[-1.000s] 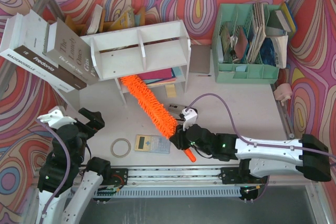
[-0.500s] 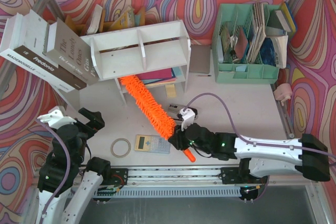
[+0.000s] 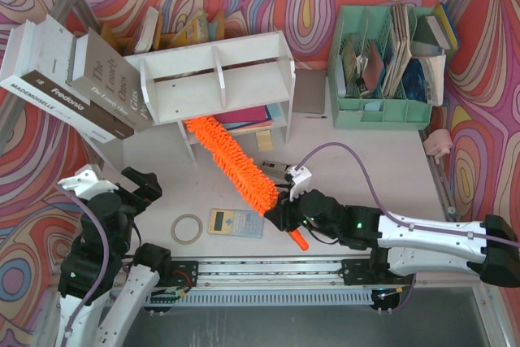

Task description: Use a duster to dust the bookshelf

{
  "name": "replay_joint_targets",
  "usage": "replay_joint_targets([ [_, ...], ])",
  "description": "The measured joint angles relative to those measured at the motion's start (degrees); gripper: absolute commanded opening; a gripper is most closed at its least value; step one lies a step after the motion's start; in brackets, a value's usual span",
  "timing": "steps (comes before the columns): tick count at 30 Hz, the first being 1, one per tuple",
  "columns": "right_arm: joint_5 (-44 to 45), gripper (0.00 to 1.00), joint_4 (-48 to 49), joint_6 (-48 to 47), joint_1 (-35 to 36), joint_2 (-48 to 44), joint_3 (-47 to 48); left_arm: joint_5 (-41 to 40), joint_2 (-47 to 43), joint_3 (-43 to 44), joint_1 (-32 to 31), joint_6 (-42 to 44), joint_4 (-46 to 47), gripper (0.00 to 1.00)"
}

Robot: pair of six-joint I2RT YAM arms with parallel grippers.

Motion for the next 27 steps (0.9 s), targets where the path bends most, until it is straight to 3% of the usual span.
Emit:
replay_joint_targets([
  [10,-1.6,0.00,1.3,0.0,0.5,3.8,-3.3,0.0,0.0,0.0,0.0,0.0,0.0,0.98],
  [20,0.8,0.00,-3.7,-0.6,1.0,-0.7,1.2,0.0,0.0,0.0,0.0,0.0,0.0,0.99],
  [27,-0.3,0.00,-2.6,0.3,2.4,0.7,-3.1,0.0,0.0,0.0,0.0,0.0,0.0,0.98],
])
